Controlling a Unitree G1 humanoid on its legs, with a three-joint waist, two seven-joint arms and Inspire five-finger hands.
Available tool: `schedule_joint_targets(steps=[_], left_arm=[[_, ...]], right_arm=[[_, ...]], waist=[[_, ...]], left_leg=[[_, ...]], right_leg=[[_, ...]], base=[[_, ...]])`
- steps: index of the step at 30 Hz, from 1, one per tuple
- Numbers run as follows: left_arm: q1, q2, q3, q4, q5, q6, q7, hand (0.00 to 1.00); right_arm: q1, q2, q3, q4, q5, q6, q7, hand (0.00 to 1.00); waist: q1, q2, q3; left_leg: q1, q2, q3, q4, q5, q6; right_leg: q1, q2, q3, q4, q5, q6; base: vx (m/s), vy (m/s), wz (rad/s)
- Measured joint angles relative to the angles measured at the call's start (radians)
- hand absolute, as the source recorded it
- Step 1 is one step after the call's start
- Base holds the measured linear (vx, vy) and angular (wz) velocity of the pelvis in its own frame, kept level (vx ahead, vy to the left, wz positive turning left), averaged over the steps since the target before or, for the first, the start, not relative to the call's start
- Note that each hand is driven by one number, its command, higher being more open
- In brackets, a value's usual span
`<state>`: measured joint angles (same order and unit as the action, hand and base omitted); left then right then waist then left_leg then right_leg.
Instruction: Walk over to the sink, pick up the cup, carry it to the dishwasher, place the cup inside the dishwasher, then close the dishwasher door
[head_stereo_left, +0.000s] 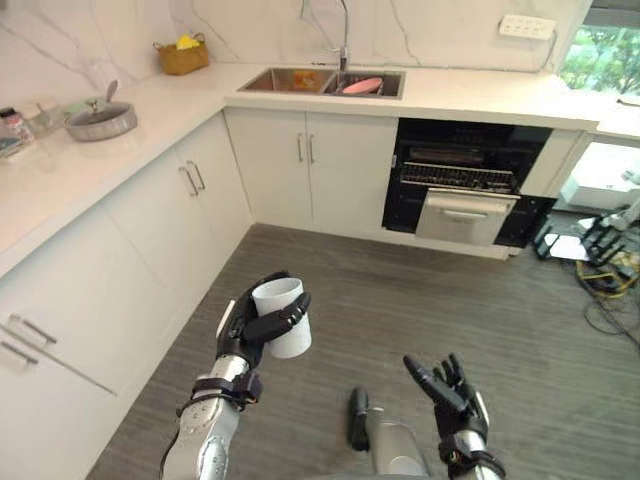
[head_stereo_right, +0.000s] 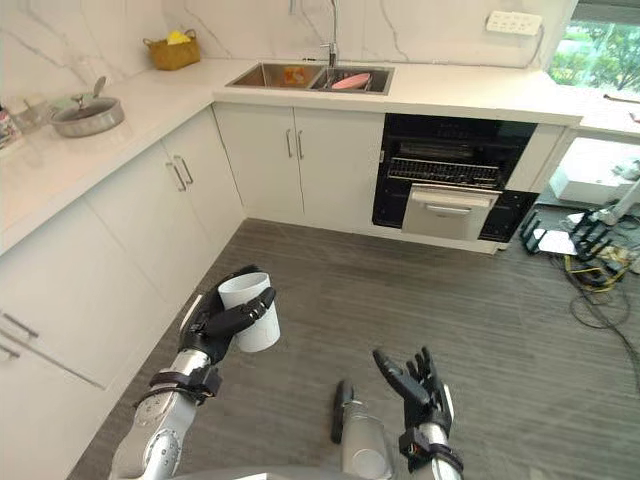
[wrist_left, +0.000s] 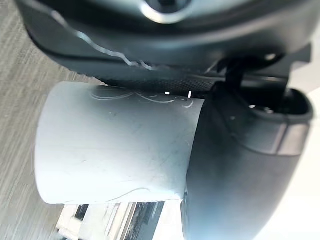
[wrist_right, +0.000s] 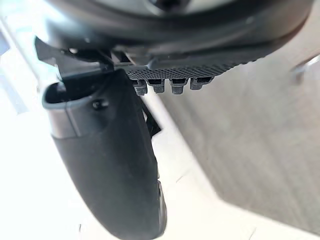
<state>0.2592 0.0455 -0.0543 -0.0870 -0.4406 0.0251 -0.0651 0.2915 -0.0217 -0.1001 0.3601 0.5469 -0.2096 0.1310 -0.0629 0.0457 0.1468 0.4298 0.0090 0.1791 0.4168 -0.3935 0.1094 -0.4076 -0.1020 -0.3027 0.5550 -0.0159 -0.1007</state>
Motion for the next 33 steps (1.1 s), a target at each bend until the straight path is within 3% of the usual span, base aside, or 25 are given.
schedule_joint_targets(steps=[1,2,3,4,5,6,8,10,12,15,17,18,19,20,21,22,23,24,25,27,28,30,31,32,33], left_arm=[[-0.002,-0.002,-0.002,0.0,0.0,-0.01,0.002,0.0],[-0.01,-0.007,-0.016,0.008,0.0,-0.026,0.01,0.0],[-0.011,-0.01,-0.027,0.014,0.001,-0.027,0.015,0.0],[-0.011,-0.014,-0.036,0.019,0.001,-0.028,0.016,0.0],[-0.011,-0.023,-0.049,0.03,0.001,-0.028,0.016,0.0],[-0.011,-0.026,-0.058,0.044,0.001,-0.028,0.015,0.0],[-0.001,-0.027,-0.054,0.046,0.001,-0.028,0.015,0.0],[0.0,-0.034,-0.044,0.037,0.001,-0.028,0.013,0.0],[0.02,-0.06,-0.016,-0.007,-0.014,-0.028,-0.041,0.0],[0.042,-0.068,-0.02,-0.077,-0.033,-0.036,-0.108,0.0],[0.045,-0.06,-0.02,-0.072,-0.036,-0.037,-0.122,0.0],[0.048,-0.054,-0.019,-0.062,-0.036,-0.038,-0.131,0.0],[0.045,-0.058,-0.009,-0.057,-0.03,-0.046,-0.129,0.0],[0.045,-0.057,-0.008,-0.057,-0.03,-0.047,-0.129,0.0],[0.036,-0.033,-0.007,-0.05,-0.027,-0.047,-0.13,0.0],[0.035,-0.016,-0.01,-0.046,-0.014,-0.043,-0.13,0.0],[0.035,-0.011,-0.012,-0.047,-0.004,-0.045,-0.129,0.0],[0.03,-0.008,-0.006,-0.047,-0.002,-0.047,-0.125,0.0],[0.01,-0.011,0.016,-0.045,0.001,-0.048,-0.108,0.0],[-0.032,-0.007,0.027,-0.03,0.01,-0.052,-0.101,0.0],[-0.043,-0.002,0.028,-0.03,0.01,-0.053,-0.101,0.0],[-0.068,0.025,0.027,-0.024,0.012,-0.054,-0.101,0.0],[-0.071,0.022,0.029,0.007,0.013,-0.057,-0.099,0.0],[-0.077,0.006,0.028,0.03,0.014,-0.054,-0.093,0.0],[-0.081,-0.012,0.028,0.036,0.017,-0.054,-0.084,0.0]], right_arm=[[0.0,0.008,0.009,-0.03,0.001,0.001,0.0,1.0],[-0.002,0.023,0.017,-0.085,0.003,0.001,0.006,1.0],[-0.003,0.023,0.015,-0.107,0.003,0.0,0.006,1.0],[-0.004,0.023,0.009,-0.127,0.003,-0.002,0.007,1.0],[-0.011,0.027,-0.006,-0.164,0.0,-0.017,0.006,1.0],[-0.019,0.024,-0.018,-0.196,-0.002,-0.049,0.004,1.0],[-0.045,0.007,-0.025,-0.239,0.0,-0.082,0.001,1.0],[-0.102,-0.019,-0.029,-0.262,0.0,-0.097,-0.005,1.0],[-0.14,-0.041,-0.03,-0.263,0.011,-0.1,-0.009,1.0],[-0.141,-0.089,-0.039,-0.257,0.022,-0.102,-0.008,1.0],[-0.138,-0.103,-0.057,-0.259,0.046,-0.104,-0.006,1.0],[-0.121,-0.092,-0.087,-0.261,0.053,-0.105,-0.007,1.0],[-0.126,-0.093,-0.105,-0.265,0.052,-0.107,-0.008,1.0],[-0.125,-0.093,-0.115,-0.266,0.051,-0.106,-0.009,1.0],[-0.119,-0.064,-0.125,-0.257,0.049,-0.101,-0.021,1.0],[-0.108,-0.038,-0.131,-0.24,0.048,-0.097,-0.035,1.0],[-0.101,-0.022,-0.129,-0.232,0.048,-0.091,-0.04,1.0],[-0.1,-0.015,-0.12,-0.232,0.047,-0.089,-0.039,1.0],[-0.099,-0.008,-0.09,-0.234,0.041,-0.089,-0.026,1.0],[-0.087,0.015,-0.079,-0.264,0.038,-0.088,-0.008,1.0],[-0.084,0.024,-0.079,-0.279,0.038,-0.088,-0.004,1.0],[-0.083,0.028,-0.072,-0.329,0.031,-0.088,-0.003,1.0],[-0.087,0.002,-0.063,-0.34,0.029,-0.089,-0.007,1.0],[-0.092,-0.019,-0.063,-0.338,0.028,-0.088,-0.01,1.0],[-0.121,-0.045,-0.048,-0.332,0.027,-0.08,-0.013,1.0]], waist=[[0.001,0.004,-0.001],[-0.003,0.015,0.002],[0.003,0.013,0.004],[0.011,0.013,0.005],[0.015,0.013,0.009],[0.017,0.011,0.014],[0.026,0.001,0.021],[0.052,-0.003,0.025],[0.053,0.008,0.019],[0.065,0.026,0.012],[0.061,0.011,-0.021],[0.065,-0.032,-0.044],[0.068,-0.048,-0.041],[0.067,-0.052,-0.04],[0.064,-0.099,-0.027],[0.052,-0.103,-0.025],[0.039,-0.085,-0.023],[0.039,-0.083,-0.017],[0.037,-0.069,-0.007],[0.028,-0.053,0.002],[0.022,-0.053,0.002],[0.019,-0.085,-0.013],[0.016,-0.079,-0.023],[0.018,-0.051,-0.026],[0.025,-0.028,-0.025]], left_leg=[[-0.037,0.024,0.016,0.099,0.015,0.022],[-0.153,0.12,0.03,0.38,0.157,-0.022],[-0.213,0.172,0.031,0.504,0.328,-0.083],[-0.248,0.204,0.034,0.585,0.35,-0.092],[-0.33,0.259,0.052,0.712,0.306,-0.084],[-0.413,0.272,0.063,0.759,0.252,-0.084],[-0.519,0.243,0.083,0.674,0.163,-0.095],[-0.588,0.179,0.069,0.3,0.128,-0.131],[-0.607,0.145,0.007,-0.125,0.197,-0.187],[-0.682,0.164,-0.059,-0.208,0.258,-0.24],[-0.674,0.11,-0.056,-0.199,0.302,-0.195],[-0.636,0.033,-0.055,-0.204,0.344,-0.142],[-0.595,-0.018,-0.046,-0.196,0.421,-0.118],[-0.579,-0.035,-0.038,-0.183,0.474,-0.105],[-0.533,-0.094,-0.024,-0.133,0.407,-0.106],[-0.472,-0.109,-0.047,-0.133,0.359,-0.101],[-0.409,-0.101,-0.067,-0.173,0.346,-0.095],[-0.37,-0.092,-0.073,-0.2,0.338,-0.096],[-0.311,-0.053,-0.086,-0.24,0.318,-0.1],[-0.256,0.008,-0.108,-0.27,0.277,-0.1],[-0.246,0.021,-0.115,-0.272,0.26,-0.106],[-0.204,0.01,-0.106,-0.267,0.186,-0.147],[-0.151,0.011,-0.097,-0.268,0.147,-0.147],[-0.134,0.022,-0.094,-0.268,0.139,-0.138],[-0.122,0.026,-0.08,-0.268,0.142,-0.138]], right_leg=[[0.001,0.005,-0.013,0.02,-0.022,-0.021],[0.037,0.052,-0.038,0.037,-0.087,-0.035],[0.08,0.09,-0.038,0.017,-0.115,-0.04],[0.11,0.111,-0.035,-0.003,-0.128,-0.049],[0.174,0.144,-0.023,-0.043,-0.15,-0.053],[0.244,0.16,-0.006,-0.096,-0.162,-0.052],[0.35,0.162,0.042,-0.174,-0.163,-0.049],[0.438,0.157,0.108,-0.245,-0.164,-0.043],[0.498,0.164,0.146,-0.294,-0.172,-0.029],[0.59,0.182,0.201,-0.303,-0.266,0.01],[0.612,0.133,0.219,-0.239,-0.377,0.051],[0.631,0.055,0.218,-0.164,-0.431,0.106],[0.559,-0.026,0.2,0.072,-0.451,0.137],[0.516,-0.069,0.179,0.2,-0.435,0.152],[0.474,-0.173,0.132,0.413,-0.341,0.109],[0.444,-0.208,0.119,0.532,-0.126,0.068],[0.423,-0.208,0.124,0.582,-0.049,0.06],[0.396,-0.199,0.126,0.603,-0.09,0.057],[0.316,-0.15,0.127,0.601,-0.186,0.063],[0.215,-0.062,0.132,0.45,-0.247,0.094],[0.188,-0.043,0.133,0.374,-0.247,0.1],[0.147,-0.028,0.108,0.004,-0.158,0.169],[0.166,-0.039,0.037,-0.04,-0.071,0.04],[0.17,-0.037,-0.022,-0.023,-0.075,0.037],[0.156,-0.061,-0.128,0.015,-0.098,-0.017]], base=[[0.59,-0.18,-0.51],[0.63,-0.192,-0.26],[0.63,-0.196,-0.21],[0.63,-0.191,-0.25],[0.62,-0.151,-0.3],[0.73,-0.133,-0.43],[0.59,-0.056,-0.52],[0.53,-0.004,-0.78],[0.51,0.05,-0.64],[0.47,0.138,-0.55],[0.55,0.276,-0.49],[0.66,0.304,-0.46],[0.67,0.302,-0.46],[0.67,0.263,-0.32],[0.77,0.274,0.06],[0.75,0.232,0.27],[0.62,0.15,0.3],[0.5,0.051,0.17],[0.47,0.025,0.09],[0.44,-0.037,0.22],[0.53,-0.12,0.19],[0.54,-0.128,-0.13],[0.46,-0.076,-0.38],[0.53,-0.077,-0.79],[0.43,-0.082,-0.96]])
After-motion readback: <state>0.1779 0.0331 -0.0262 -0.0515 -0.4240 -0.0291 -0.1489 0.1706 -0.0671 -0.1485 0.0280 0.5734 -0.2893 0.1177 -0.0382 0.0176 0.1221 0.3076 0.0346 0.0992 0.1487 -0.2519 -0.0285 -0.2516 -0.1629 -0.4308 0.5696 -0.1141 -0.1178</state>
